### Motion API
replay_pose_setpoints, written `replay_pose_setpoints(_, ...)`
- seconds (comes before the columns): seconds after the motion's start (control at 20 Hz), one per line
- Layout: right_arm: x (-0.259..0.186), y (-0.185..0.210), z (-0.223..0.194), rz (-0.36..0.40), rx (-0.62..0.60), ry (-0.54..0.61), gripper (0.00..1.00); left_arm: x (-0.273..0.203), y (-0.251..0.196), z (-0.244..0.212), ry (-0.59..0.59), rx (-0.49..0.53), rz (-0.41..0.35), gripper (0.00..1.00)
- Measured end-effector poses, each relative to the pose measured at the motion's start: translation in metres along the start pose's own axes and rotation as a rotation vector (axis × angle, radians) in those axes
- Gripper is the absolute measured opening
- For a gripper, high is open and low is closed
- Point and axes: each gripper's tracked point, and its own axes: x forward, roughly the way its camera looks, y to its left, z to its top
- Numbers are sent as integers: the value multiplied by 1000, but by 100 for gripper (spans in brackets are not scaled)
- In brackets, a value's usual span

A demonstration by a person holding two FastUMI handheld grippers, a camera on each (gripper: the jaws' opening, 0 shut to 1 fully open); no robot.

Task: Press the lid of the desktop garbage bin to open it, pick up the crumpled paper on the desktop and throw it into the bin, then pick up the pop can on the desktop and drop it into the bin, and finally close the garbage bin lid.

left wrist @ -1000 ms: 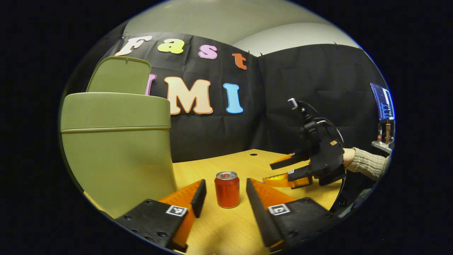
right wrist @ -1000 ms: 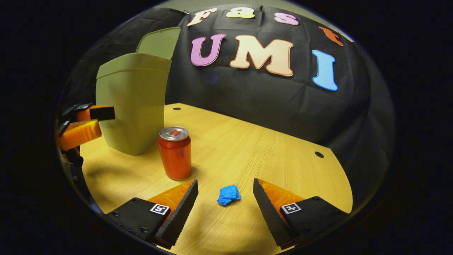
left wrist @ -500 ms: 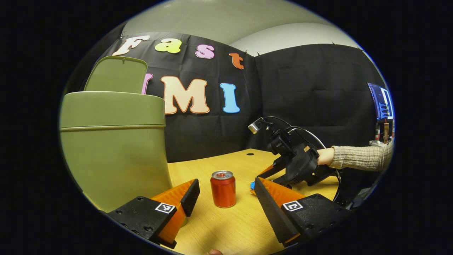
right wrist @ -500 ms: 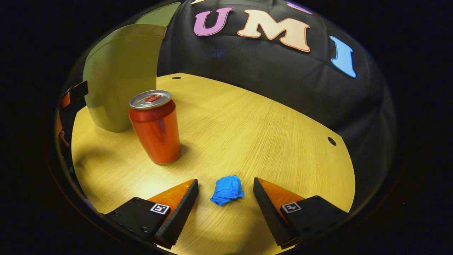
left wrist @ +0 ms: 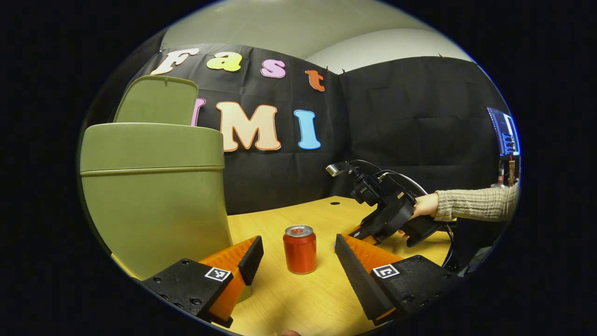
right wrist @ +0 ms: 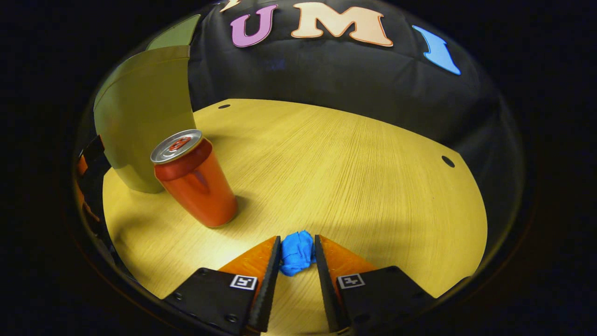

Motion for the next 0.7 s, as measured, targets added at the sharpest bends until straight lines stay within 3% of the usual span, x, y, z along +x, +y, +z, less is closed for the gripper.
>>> replay_pose_setpoints(0.05, 0, 3, -2, 13, 13, 9, 44, 1, 1, 0, 0, 0, 3, 94)
replay_pose_setpoints(0.1, 0, 4, -2, 19, 12, 10, 33, 1, 2, -1, 2, 0, 5, 94)
replay_pose_setpoints(0.15, -1, 5, -2, 19, 2, 9, 33, 1, 3, -1, 3, 1, 6, 94)
replay_pose_setpoints(0.2, -3, 5, -1, 15, -10, 8, 21, 1, 3, -1, 2, 1, 6, 94)
replay_pose_setpoints(0.45, -29, 15, 17, 14, -82, -35, 23, 1, -1, -3, 7, -8, -6, 94)
replay_pose_setpoints(0.7, -83, 30, 82, 18, -122, -169, 23, 1, -10, -4, 14, -6, -29, 94)
